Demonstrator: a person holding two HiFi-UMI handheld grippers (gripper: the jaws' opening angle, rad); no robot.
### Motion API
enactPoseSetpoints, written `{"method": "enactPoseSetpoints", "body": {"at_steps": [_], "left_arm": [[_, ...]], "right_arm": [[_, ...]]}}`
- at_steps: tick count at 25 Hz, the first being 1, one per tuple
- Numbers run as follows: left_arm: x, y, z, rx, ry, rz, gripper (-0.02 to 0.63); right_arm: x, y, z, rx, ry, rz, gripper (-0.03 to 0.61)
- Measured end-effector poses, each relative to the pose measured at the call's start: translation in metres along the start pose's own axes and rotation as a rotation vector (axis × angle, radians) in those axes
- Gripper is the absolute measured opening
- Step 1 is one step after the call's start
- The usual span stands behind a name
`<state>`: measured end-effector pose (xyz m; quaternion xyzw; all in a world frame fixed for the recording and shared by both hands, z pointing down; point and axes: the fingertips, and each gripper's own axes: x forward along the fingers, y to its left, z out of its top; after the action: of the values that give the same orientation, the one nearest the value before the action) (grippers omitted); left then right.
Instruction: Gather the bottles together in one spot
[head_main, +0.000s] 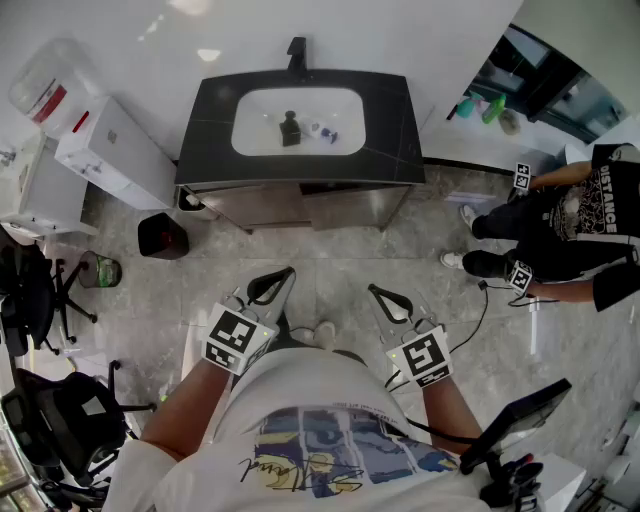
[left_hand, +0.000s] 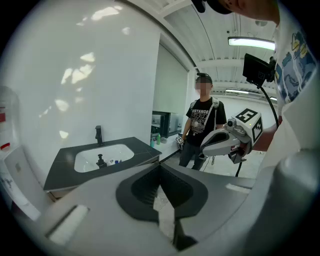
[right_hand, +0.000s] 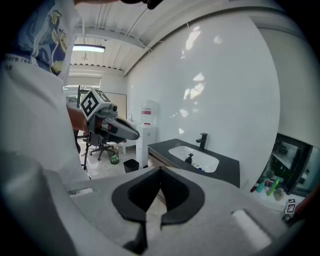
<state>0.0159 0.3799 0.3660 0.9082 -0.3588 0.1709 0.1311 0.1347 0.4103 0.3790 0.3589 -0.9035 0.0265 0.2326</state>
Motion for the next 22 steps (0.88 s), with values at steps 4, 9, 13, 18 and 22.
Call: {"method": "enactPoseSetpoints", "body": {"at_steps": [4,9,13,18,22], "left_arm": [[-0.008,0.003,-0.002,0.004,0.006,0.003,0.0],[-0.011,0.014,0.007,0.001,-0.009,0.034,0.0],[-0.008,0.014,0.005,-0.007,-0.007,0.03,0.0],[-0.011,0.026,0.0,-0.004,0.003,0.034,0.0],[-0.007,0.034,-0.005,-0.012,0.005,0.014,0.0]], "right_arm": [[0.003,0.007,0.003,0.003,-0.008,0.001,0.001],[0.006,0.004,0.014,-0.011,-0.015,0.009,0.0],[0.006,-0.004,0.011,0.034,-0.043,-0.027,0.002],[0.02,-0.005,0.019,0.03,-0.066,-0.019,0.044],[0.032,-0.005,0.018,0.035,-0.034,-0.012,0.044]]}}
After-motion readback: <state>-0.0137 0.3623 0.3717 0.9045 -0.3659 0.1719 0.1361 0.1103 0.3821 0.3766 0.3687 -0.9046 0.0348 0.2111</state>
